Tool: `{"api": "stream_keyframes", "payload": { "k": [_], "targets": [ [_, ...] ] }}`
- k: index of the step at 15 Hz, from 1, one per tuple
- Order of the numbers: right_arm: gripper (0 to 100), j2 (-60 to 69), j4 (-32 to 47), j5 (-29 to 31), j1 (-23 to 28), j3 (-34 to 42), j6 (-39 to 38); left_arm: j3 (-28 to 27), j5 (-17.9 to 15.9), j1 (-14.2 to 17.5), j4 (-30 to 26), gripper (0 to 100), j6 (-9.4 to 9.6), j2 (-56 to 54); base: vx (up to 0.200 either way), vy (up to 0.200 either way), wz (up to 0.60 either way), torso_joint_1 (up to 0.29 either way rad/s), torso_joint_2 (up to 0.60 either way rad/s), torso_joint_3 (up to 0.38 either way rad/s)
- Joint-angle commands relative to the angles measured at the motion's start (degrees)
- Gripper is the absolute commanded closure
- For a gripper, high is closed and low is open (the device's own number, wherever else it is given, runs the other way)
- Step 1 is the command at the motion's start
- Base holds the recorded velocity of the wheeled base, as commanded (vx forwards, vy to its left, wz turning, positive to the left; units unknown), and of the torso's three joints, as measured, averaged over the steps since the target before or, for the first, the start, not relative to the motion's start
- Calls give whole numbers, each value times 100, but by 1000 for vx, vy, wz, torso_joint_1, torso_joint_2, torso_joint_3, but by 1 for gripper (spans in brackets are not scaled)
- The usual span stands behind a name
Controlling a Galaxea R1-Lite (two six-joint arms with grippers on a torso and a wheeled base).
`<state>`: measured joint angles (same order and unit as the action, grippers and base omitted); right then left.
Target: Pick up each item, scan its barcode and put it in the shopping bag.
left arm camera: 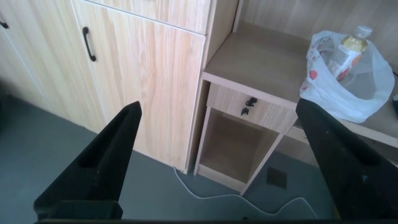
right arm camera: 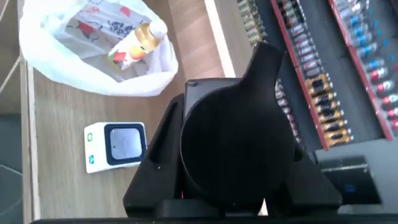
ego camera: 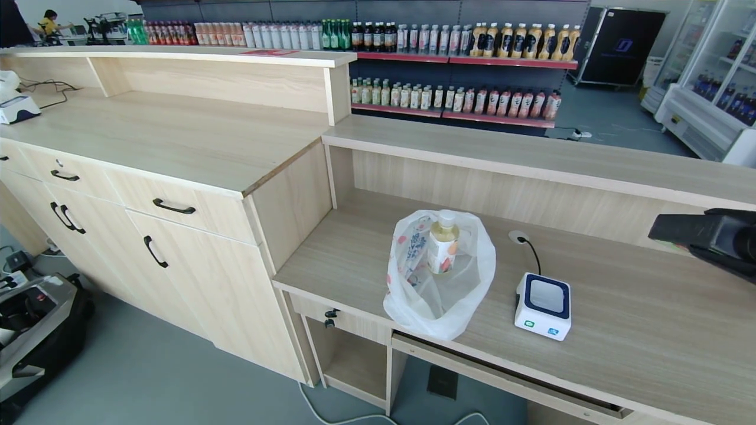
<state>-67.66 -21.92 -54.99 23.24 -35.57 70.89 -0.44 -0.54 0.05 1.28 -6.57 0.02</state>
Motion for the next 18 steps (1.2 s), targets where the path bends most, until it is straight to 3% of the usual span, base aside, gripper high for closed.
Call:
{"api": "stream_keyframes", "payload": {
  "k": [1, 2, 3, 5, 6, 8, 10, 11, 13, 15, 18],
  "targets": [
    [100, 69, -32, 1149, -38, -354, -1569, 0, 1, 4, 4, 0, -2, -2, 0, 0, 600, 2, -2, 7],
    [100, 69, -23, 1500, -74, -468, -1965, 0, 1, 4, 4, 0, -2, -2, 0, 0, 600, 7, 2, 2],
    [100, -160, 3, 2625, -346, -802, -3239, 0, 1, 4, 4, 0, -2, -2, 0, 0, 600, 2, 2, -2],
    [100, -432, 39, 4137, -741, -943, -4830, 0, 1, 4, 4, 0, -2, -2, 0, 0, 600, 7, 7, 5],
    [100, -529, 65, 4031, -856, -811, -5806, 0, 10, 4, 4, 0, -2, -2, 0, 0, 0, 0, 0, 0],
    [100, -661, 30, 3276, -706, -380, -7133, 0, 1, 4, 4, 0, -2, -2, 0, 0, 0, 0, 0, 0],
    [100, -740, 21, 3214, -513, -213, -7581, 0, 1, 4, 4, 0, -2, -2, 0, 0, 0, 0, 0, 0],
    [100, -1215, 21, 3205, -214, -38, -8363, 0, 1, 4, 4, 0, -2, -2, 0, 0, 0, 0, 0, 0],
    [100, -1927, -357, 3126, 331, -152, -8390, 0, 1, 4, 4, 0, -2, -2, 0, 0, 0, 0, 0, 0],
    [100, -2489, -568, 2590, 726, -354, -8302, 0, 1, 4, 4, 0, -2, -2, 0, 0, 0, 0, 0, 0],
    [100, -2937, -612, 2493, 832, -530, -8126, 0, 1, 4, 4, 0, -2, -2, 0, 0, 0, 0, 0, 0]
  ]
}}
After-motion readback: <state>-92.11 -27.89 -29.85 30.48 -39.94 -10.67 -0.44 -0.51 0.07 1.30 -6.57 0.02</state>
